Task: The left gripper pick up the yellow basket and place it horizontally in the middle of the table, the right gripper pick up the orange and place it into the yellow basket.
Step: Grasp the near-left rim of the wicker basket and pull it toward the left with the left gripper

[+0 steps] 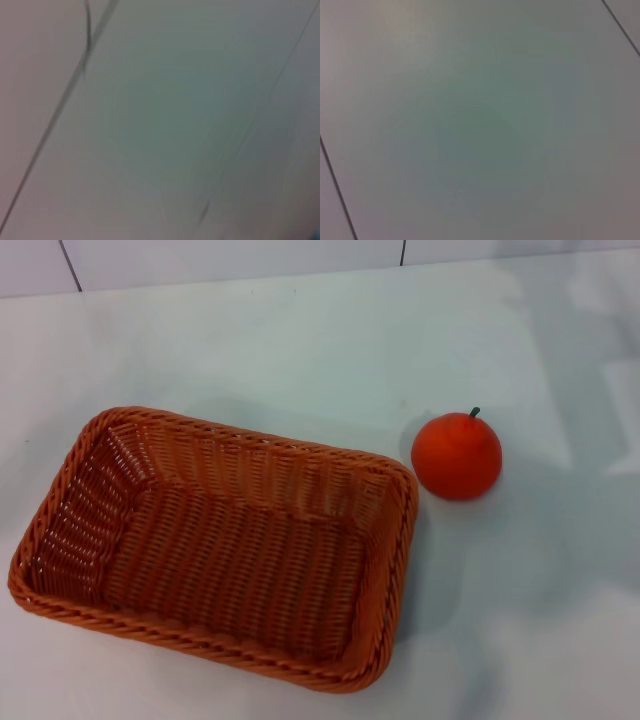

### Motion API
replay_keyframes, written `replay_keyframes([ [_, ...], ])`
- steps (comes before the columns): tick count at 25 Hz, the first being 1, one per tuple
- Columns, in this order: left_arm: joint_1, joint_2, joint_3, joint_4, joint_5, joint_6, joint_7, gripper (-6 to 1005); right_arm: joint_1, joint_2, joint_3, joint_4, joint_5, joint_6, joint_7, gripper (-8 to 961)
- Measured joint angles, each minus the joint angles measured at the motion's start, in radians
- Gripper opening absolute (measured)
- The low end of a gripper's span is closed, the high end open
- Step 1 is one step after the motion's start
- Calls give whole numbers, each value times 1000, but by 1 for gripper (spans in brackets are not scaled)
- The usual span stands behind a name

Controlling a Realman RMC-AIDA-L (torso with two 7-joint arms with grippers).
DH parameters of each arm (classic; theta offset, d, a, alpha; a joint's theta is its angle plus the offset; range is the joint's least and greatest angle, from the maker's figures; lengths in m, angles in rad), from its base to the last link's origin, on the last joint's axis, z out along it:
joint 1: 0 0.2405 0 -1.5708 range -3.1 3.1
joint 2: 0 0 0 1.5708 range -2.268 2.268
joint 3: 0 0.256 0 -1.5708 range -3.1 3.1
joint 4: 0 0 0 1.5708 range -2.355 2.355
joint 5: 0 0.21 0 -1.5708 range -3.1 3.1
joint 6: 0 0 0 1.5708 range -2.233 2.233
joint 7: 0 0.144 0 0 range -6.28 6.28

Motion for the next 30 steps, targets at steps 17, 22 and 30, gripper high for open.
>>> replay_keyframes([
  [17,-157,-17,207,386,676,151,-584,849,11,2,11,-19,0,51,0,944],
  [22,-205,-39,259,383,836,168,-616,835,9,2,11,-19,0,69,0,945],
  [30,-250,-89,295,383,975,180,-625,813,5,3,11,-17,0,83,0,945],
])
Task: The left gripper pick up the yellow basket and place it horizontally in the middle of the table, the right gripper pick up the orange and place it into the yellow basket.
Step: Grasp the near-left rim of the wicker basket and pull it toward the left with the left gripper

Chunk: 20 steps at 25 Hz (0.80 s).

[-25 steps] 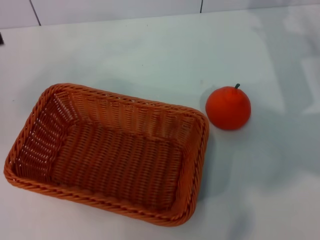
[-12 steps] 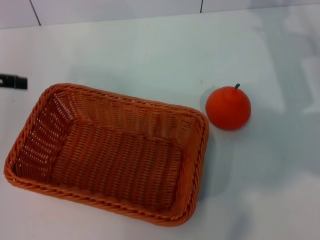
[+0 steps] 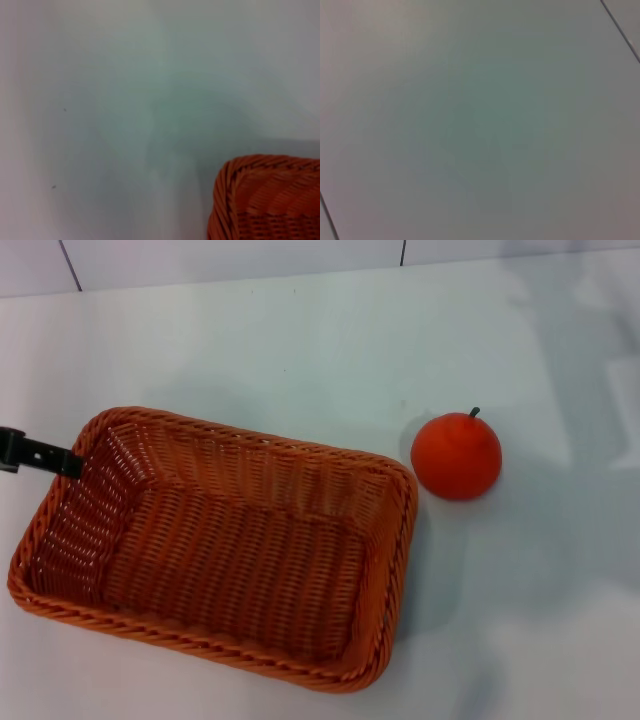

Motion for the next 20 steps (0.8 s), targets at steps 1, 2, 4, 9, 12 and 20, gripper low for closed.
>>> replay_keyframes([
  [1,0,-4,4,0,5,1,0,810,0,0,0,1,0,0,0,945],
  [2,-1,-8,9,-1,13,1,-1,807,0,0,0,3,0,0,0,945],
  [4,-2,-15,14,-7,26,1,-2,802,0,0,0,5,0,0,0,945],
  [9,-6,-18,37,-62,35,-14,-4,788,0,0,-1,7,0,11,0,944],
  [12,-9,-22,53,-91,50,-42,-8,780,-2,0,-3,7,0,18,0,944],
  [20,-18,-30,67,-119,77,-79,-12,758,-7,0,0,3,0,19,0,944],
])
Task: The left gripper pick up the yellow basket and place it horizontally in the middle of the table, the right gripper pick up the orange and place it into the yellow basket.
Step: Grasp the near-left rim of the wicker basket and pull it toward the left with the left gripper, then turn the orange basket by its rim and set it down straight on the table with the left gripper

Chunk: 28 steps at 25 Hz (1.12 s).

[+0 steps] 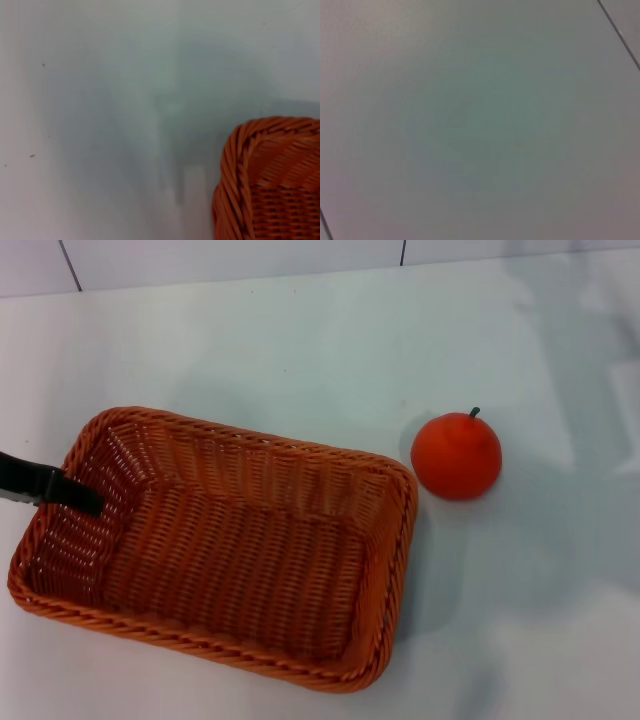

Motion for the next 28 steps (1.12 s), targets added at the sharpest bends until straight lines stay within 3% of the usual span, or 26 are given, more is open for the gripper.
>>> replay_keyframes([
  [8,-4,-5,-5,4,-2,-14,-11,534,3,-2,0,-10,0,39,-6,945],
  [13,-7,-8,-28,10,-16,-13,-11,283,1,-4,3,-28,0,45,-3,945],
  [16,-6,-3,-70,18,-77,-4,-4,223,1,-4,6,-31,0,47,-3,945],
  [19,1,16,-128,12,-147,0,-4,163,-1,-6,18,-32,0,47,-5,945],
  [24,2,34,-237,-22,-216,11,-8,162,-1,-6,28,-33,0,47,-6,945],
  [28,2,32,-310,-34,-248,-2,-16,163,2,-6,30,-33,0,56,-6,945],
])
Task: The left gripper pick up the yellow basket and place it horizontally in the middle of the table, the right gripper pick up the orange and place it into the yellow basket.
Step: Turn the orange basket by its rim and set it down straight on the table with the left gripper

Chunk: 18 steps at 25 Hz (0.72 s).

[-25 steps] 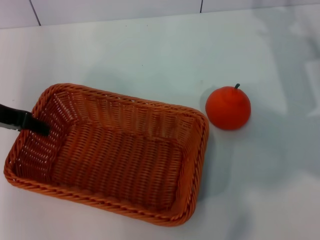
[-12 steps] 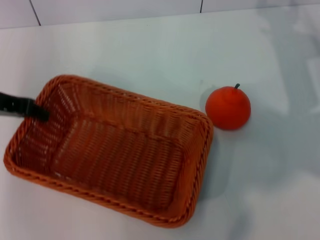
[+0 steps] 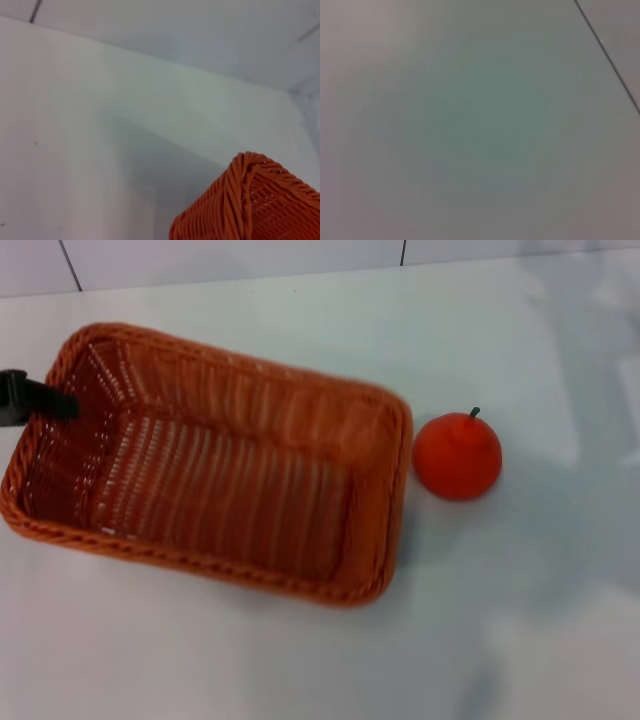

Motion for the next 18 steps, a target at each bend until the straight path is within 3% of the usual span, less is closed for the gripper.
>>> replay_keyframes([
  [11,69,-60,-100,-26,-87,-155,-33,185,0,0,9,0,0,19,-1,944],
  [18,115,-58,-76,-167,-191,-245,-19,201,-3,0,10,0,0,27,-1,944],
])
